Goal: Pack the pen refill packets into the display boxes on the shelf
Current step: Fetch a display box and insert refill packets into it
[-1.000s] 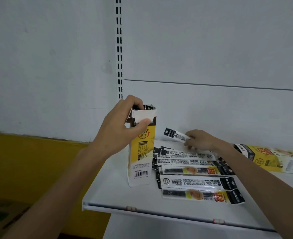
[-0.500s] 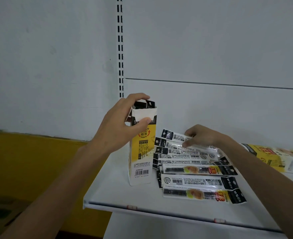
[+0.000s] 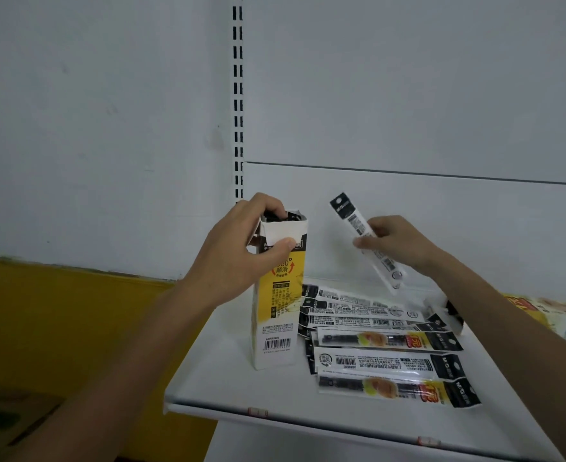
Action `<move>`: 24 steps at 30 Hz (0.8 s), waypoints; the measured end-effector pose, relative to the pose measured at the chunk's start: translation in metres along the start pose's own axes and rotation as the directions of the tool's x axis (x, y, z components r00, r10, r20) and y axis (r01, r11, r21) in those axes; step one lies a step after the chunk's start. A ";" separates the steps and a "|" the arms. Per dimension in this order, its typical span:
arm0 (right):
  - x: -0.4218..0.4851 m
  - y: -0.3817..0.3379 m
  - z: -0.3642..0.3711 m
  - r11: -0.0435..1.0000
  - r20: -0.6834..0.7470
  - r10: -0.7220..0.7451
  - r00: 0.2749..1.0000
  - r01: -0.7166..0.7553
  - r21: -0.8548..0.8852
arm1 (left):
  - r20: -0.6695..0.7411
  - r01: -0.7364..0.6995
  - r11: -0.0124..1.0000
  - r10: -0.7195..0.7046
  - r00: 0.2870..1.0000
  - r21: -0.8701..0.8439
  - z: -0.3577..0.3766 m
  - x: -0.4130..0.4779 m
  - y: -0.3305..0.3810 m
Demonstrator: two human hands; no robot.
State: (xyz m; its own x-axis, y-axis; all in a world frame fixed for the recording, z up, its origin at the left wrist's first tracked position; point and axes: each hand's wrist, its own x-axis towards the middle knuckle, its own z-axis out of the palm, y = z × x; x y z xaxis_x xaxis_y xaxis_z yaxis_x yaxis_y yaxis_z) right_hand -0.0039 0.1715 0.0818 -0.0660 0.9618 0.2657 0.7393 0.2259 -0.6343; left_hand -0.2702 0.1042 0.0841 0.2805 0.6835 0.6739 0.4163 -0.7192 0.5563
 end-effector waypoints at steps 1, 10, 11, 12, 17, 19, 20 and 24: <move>0.000 -0.009 -0.002 0.999 -0.042 -0.029 0.999 0.031 0.032 | -0.005 0.001 1.000 -0.001 1.000 -0.001 0.000 0.000 0.000; -0.029 -0.129 -0.037 0.806 -0.630 -0.286 0.722 0.537 0.250 | -0.011 -0.034 0.999 0.033 0.999 -0.014 0.002 -0.002 0.000; -0.033 -0.138 -0.039 0.751 -0.642 -0.299 0.706 0.589 0.298 | -0.013 -0.037 0.999 0.037 0.999 -0.016 0.001 -0.003 0.000; -0.036 -0.146 -0.039 0.711 -0.640 -0.318 0.699 0.623 0.327 | -0.013 -0.039 0.999 0.039 0.999 -0.019 0.001 -0.003 0.000; -0.032 -0.160 -0.019 0.708 -0.540 -0.409 0.736 0.629 0.321 | 0.000 -0.058 0.998 0.058 0.998 -0.037 0.002 -0.003 -0.002; -0.027 -0.156 -0.011 0.759 -0.464 -0.447 0.765 0.599 0.256 | 0.007 -0.046 0.997 0.047 0.999 -0.056 0.001 -0.003 -0.004; -0.025 -0.153 -0.006 0.780 -0.426 -0.462 0.778 0.585 0.224 | 0.008 -0.040 0.997 0.040 0.999 -0.062 0.001 -0.003 -0.005; -0.024 -0.143 0.012 0.788 -0.307 -0.460 0.833 0.542 0.292 | -0.005 -0.020 0.995 0.019 1.000 -0.101 0.002 -0.003 -0.006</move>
State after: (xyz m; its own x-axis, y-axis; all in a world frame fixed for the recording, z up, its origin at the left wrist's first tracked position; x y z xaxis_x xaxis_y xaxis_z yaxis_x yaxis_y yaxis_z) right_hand -0.1161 0.1178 0.1578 -0.1895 0.6502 0.7357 0.3505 0.7447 -0.5679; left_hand -0.2719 0.1068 0.0780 0.2843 0.6688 0.6869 0.3216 -0.7415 0.5889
